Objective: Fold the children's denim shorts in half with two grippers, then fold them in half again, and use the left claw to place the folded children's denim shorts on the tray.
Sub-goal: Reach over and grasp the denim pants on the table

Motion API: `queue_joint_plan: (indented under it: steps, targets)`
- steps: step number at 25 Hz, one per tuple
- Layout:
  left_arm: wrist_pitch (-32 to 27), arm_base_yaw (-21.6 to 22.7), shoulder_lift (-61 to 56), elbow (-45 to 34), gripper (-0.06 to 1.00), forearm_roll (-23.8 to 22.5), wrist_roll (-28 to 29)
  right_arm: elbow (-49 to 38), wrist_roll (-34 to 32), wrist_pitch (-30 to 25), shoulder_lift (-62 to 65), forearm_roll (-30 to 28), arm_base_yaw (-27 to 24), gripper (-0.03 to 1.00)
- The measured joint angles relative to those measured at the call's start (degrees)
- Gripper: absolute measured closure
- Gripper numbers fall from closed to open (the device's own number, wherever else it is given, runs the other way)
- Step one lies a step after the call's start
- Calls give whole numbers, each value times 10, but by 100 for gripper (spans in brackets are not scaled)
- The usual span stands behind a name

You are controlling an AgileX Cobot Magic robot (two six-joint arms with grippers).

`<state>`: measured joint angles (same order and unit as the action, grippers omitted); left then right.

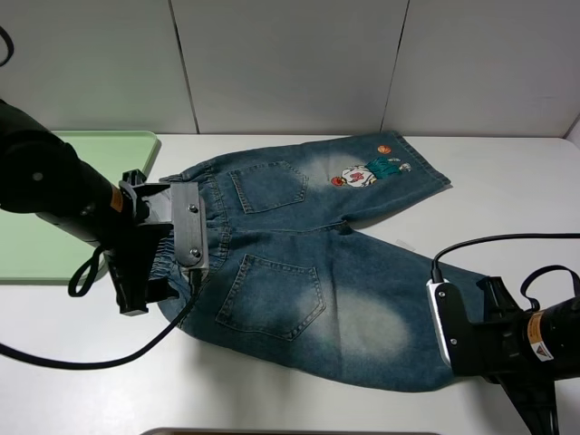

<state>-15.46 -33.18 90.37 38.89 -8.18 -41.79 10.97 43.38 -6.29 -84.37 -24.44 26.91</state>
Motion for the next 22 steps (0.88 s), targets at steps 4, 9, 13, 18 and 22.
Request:
queue_joint_plan:
  steps: [4, 9, 13, 18, 22]
  targets:
    - [-7, 12, 0, -19, 7, 1, 9, 15, -5, 2, 0, 10, 0, 99]
    - [28, 48, 0, -37, 7, 0, 24, 22, -13, 8, 0, 20, 0, 99]
    - [54, 65, 10, -37, 7, -5, 15, 22, -13, 8, 0, 21, 0, 99]
    - [73, 67, 31, -39, 7, -7, -4, 22, -14, 11, 0, 22, 0, 99]
    - [90, 67, 55, -39, 7, -7, -11, 22, -14, 12, 0, 22, 0, 99]
